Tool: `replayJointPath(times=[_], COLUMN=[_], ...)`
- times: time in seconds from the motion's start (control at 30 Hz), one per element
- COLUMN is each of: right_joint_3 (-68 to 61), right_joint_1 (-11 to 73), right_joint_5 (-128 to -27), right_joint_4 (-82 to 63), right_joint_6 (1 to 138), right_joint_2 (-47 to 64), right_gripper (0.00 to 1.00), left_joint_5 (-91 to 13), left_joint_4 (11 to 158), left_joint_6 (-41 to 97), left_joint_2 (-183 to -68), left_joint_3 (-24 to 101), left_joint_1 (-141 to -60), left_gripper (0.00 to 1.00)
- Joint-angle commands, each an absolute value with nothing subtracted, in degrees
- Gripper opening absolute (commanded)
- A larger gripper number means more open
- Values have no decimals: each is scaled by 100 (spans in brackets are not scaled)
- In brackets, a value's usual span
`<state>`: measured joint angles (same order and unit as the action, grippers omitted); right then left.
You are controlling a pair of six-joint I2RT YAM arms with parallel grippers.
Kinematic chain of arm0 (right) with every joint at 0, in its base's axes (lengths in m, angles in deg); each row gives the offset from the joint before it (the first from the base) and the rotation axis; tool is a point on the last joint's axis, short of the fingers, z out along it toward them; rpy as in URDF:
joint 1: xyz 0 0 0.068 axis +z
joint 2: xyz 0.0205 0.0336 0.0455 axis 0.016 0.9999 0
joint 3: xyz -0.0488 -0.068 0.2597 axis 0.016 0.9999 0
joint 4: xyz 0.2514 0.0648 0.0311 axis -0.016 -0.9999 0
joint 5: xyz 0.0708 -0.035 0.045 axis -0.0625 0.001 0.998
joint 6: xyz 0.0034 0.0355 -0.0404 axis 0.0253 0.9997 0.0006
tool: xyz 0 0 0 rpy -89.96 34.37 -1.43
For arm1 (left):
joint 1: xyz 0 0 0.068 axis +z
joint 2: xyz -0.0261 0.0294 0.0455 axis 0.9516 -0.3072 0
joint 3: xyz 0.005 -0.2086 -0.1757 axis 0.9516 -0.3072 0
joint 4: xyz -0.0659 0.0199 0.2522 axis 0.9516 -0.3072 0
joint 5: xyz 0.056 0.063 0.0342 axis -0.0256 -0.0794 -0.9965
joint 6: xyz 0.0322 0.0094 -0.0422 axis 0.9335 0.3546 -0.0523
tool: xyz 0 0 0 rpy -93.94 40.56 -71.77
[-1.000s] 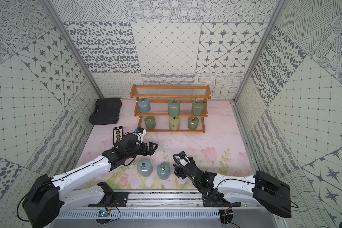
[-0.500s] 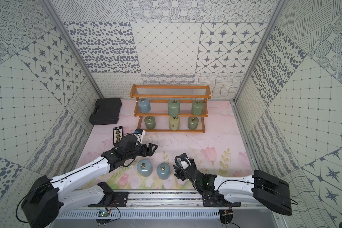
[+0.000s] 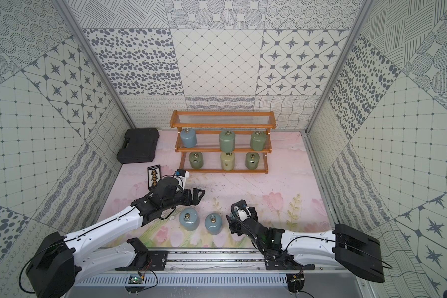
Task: Remove the tea canisters from the shelf
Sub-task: Place the tea canister at the center of the board, then adjust the tea canister at the center of the board.
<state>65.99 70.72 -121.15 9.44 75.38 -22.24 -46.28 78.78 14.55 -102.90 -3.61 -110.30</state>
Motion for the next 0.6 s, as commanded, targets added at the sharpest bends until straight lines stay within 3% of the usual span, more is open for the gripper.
replayJointPath(times=[0.0, 0.57], right_joint_3=[6471, 5233], right_joint_1=[7114, 7085], right_joint_5=[-12264, -12591], right_joint_4=[863, -1354], right_joint_6=[7705, 7911], right_joint_2=[-2410, -3173], right_gripper=[94, 98], left_joint_5=[-4745, -4884], left_joint_4=[7793, 6456], left_joint_6=[1452, 1703], left_joint_2=[-10212, -10708], left_joint_3=[-385, 120], left_joint_1=[-11014, -11017], left_gripper=[100, 100])
